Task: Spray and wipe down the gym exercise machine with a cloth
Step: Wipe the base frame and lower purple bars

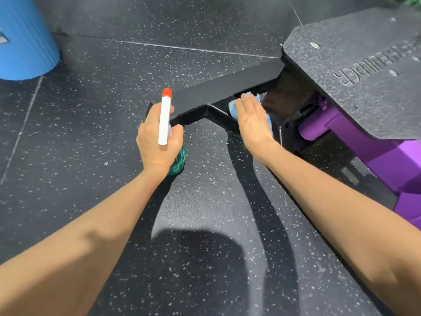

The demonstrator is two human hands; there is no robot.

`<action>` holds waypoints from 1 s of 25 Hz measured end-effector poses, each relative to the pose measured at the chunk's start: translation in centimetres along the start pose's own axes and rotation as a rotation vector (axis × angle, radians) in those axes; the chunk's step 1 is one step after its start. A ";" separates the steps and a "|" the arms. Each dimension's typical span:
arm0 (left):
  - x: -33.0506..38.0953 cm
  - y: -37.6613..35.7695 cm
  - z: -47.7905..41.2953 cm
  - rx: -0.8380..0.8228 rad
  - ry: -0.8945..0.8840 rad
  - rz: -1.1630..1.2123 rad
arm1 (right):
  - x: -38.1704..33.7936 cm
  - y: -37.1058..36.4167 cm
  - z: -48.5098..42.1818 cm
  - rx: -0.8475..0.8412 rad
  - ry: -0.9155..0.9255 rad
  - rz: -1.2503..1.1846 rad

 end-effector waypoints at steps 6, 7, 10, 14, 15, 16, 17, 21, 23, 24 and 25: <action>-0.3 -0.1 -0.3 -0.029 0.000 -0.020 | -2.0 -0.7 -0.9 -0.270 -0.129 0.058; -0.2 -0.1 -0.3 -0.031 -0.002 -0.017 | -1.6 -0.3 -0.1 -0.145 -0.050 0.128; 0.2 -0.2 -0.2 -0.057 0.013 -0.021 | 1.2 -1.6 5.0 0.005 0.255 0.302; 1.3 -0.8 0.0 -0.093 -0.020 -0.071 | 5.6 3.2 4.2 0.279 0.209 0.432; 1.7 -1.1 0.0 -0.114 -0.049 -0.099 | 5.9 4.2 3.7 0.321 0.164 0.439; 2.1 -1.6 0.4 -0.143 -0.066 -0.100 | 5.7 3.8 3.9 0.291 0.176 0.469; 2.6 -2.1 1.1 -0.186 -0.082 -0.058 | 5.0 1.7 4.8 0.218 0.246 0.543; 5.5 -3.7 4.3 -0.381 -0.120 0.133 | 3.9 -4.3 10.2 -0.011 0.228 0.508; 6.9 -4.4 5.7 -0.474 -0.124 0.157 | 4.3 -4.4 12.3 -0.040 0.168 0.416; 7.6 -4.7 6.5 -0.516 -0.137 0.152 | 4.7 -4.6 13.9 -0.065 0.149 0.437; 8.2 -4.9 7.2 -0.552 -0.156 0.139 | 5.2 -4.7 15.3 -0.040 0.144 0.454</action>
Point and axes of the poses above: each hand's wrist, its own z-axis away from the middle knuckle, its own y-axis out of the back of the hand, x = y × z, the point moved 7 cm from there along -z, towards the middle knuckle, and after that the axes turned 1 degree about x, right-handed, at the moved point
